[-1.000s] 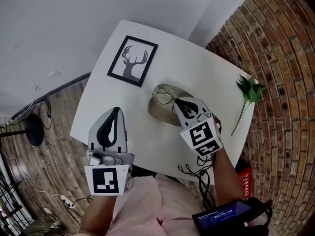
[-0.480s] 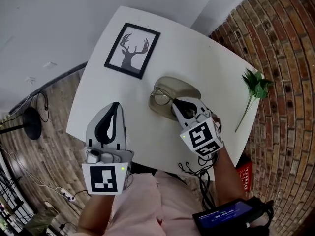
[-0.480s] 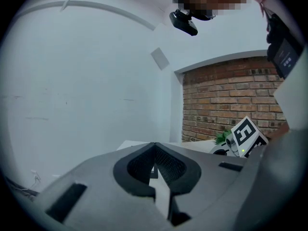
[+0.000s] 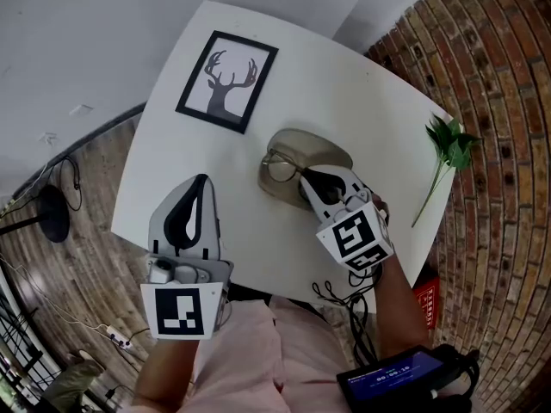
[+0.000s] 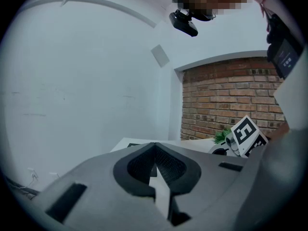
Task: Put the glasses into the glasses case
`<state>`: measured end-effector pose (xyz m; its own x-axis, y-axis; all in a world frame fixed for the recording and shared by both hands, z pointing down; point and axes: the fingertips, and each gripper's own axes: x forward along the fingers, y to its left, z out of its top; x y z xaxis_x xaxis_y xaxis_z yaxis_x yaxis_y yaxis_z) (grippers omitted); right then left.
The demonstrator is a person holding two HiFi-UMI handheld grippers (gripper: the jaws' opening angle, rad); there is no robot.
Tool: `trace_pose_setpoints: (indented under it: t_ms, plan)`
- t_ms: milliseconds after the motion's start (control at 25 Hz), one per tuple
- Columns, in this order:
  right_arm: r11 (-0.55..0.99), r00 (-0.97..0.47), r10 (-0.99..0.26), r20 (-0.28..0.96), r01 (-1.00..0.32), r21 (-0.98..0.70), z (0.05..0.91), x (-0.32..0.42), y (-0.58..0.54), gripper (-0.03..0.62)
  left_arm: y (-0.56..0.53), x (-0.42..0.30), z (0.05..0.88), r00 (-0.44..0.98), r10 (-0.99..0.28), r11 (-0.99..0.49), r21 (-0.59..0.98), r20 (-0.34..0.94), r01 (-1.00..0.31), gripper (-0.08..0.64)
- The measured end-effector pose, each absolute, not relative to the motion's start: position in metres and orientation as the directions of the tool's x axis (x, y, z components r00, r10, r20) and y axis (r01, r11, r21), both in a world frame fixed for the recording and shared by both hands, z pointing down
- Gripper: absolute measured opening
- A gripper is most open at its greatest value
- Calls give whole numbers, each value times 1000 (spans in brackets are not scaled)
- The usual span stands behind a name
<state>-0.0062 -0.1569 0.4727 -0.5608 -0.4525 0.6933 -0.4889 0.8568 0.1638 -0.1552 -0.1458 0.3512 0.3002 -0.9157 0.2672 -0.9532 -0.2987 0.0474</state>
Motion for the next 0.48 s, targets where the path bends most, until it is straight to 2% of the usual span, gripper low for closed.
trace_pose_setpoints:
  t_ms: [480]
  plan:
    - [896, -603, -372, 705, -432, 103, 481, -13, -141, 23, -153, -159, 353, 309, -914, -307, 52, 262, -950, 6]
